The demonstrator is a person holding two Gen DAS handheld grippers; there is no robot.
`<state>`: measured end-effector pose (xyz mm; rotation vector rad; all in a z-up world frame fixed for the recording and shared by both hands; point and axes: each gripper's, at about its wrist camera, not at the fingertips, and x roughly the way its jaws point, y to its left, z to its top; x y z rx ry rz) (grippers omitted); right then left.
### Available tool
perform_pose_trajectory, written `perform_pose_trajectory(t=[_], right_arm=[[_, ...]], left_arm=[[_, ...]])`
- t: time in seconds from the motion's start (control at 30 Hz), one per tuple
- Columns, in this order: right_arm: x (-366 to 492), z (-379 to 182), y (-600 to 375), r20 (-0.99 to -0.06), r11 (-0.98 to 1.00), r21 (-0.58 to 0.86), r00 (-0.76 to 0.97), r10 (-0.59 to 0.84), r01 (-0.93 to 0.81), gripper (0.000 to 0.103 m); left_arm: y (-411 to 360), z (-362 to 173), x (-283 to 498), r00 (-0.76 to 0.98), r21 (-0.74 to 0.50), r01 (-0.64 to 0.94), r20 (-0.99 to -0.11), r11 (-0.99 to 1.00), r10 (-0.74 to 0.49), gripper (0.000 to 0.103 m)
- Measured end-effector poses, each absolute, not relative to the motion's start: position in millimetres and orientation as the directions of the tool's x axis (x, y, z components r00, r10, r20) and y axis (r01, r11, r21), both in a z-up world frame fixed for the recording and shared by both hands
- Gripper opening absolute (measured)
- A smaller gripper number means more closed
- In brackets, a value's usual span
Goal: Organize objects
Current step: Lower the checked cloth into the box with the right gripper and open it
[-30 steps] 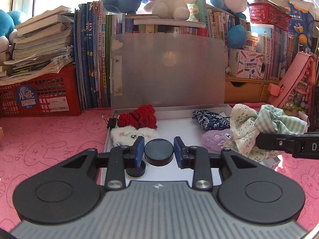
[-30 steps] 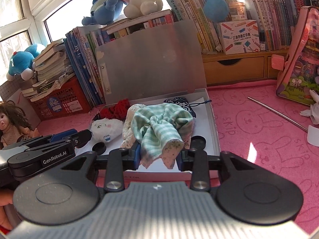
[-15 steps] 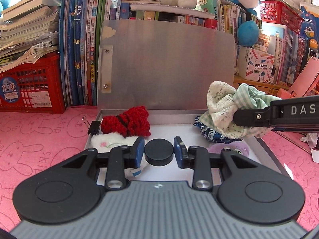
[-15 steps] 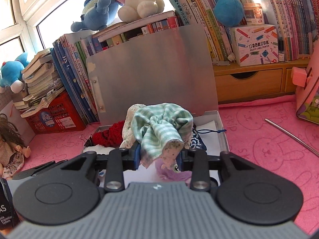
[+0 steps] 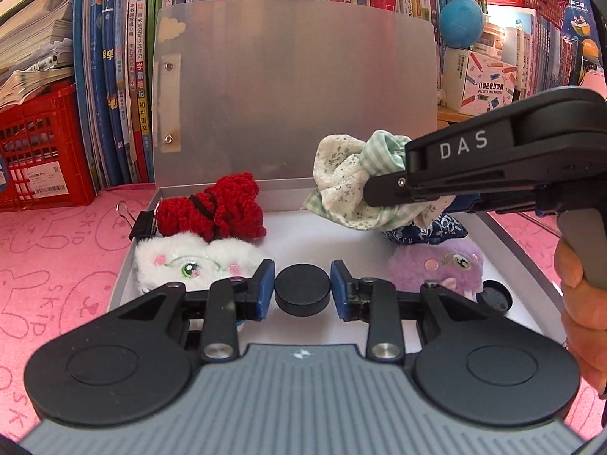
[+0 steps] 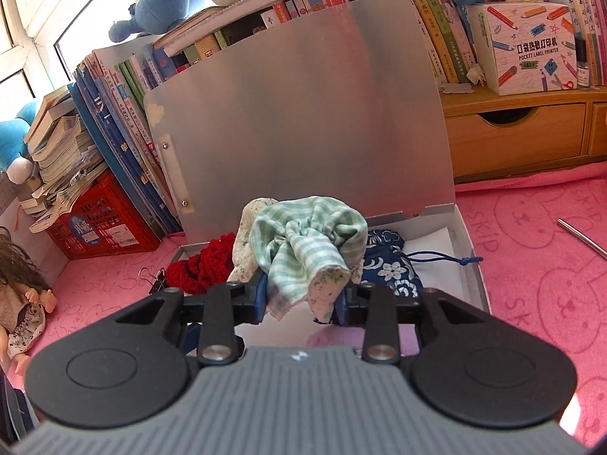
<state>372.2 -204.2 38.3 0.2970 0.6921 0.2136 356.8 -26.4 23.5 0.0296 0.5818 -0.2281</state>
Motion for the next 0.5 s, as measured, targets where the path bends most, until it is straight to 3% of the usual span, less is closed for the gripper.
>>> perform_pose_trajectory(t=[0.5], right_arm=[[395.9,30.3,-182.0,-0.627,0.934,0.325,0.705,0.332,-0.151,0.04]], left_arm=[[-34.7,14.9,375.4,0.792,-0.042,0.21,-0.578,0.977,-0.196,0.038]])
